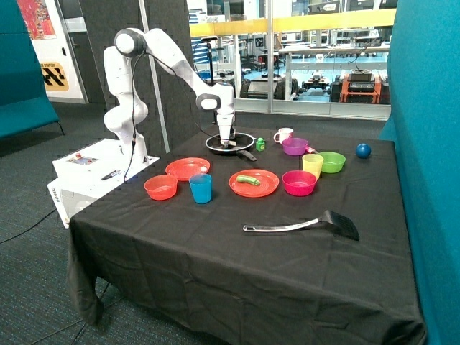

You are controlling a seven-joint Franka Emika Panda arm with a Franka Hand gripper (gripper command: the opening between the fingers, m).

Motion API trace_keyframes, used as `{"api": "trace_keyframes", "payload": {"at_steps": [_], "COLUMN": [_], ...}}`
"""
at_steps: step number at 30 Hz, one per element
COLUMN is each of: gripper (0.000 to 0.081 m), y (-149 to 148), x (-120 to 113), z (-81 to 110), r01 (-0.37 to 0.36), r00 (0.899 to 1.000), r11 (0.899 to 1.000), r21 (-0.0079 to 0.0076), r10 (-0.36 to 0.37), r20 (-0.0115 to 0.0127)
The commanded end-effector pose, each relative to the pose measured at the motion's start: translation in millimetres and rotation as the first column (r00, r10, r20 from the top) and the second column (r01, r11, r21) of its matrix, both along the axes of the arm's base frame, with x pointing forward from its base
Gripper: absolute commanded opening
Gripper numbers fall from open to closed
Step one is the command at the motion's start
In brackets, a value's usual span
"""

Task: Serve the vegetables in different plates

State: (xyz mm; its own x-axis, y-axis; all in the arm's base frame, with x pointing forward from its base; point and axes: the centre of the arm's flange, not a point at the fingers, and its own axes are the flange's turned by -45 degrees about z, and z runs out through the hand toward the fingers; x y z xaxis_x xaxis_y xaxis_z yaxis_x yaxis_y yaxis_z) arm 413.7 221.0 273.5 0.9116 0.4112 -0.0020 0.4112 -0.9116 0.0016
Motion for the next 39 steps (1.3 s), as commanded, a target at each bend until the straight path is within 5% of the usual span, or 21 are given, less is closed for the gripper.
{"api": "trace_keyframes", "payload": {"at_steps": [1,5,8,39], "gripper": [0.0315,0.0082,0.0011,0.0], "y": [-0.1,-1.1,-1.7,-4.8], "x": [-3.3,-1.4,-0.4,2.6], "z": [0.5,0.8,1.0,6.0], "r01": [0.009,0.018,0.017,0.041], "r00": [1.0,1.0,1.0,0.999], "r11": [1.0,1.0,1.0,0.999], "r21": [0.0023,0.0023,0.0023,0.0023], "r10": [-0.009,-0.018,-0.017,-0.041], "r20": [0.0012,0.0012,0.0012,0.0012]}}
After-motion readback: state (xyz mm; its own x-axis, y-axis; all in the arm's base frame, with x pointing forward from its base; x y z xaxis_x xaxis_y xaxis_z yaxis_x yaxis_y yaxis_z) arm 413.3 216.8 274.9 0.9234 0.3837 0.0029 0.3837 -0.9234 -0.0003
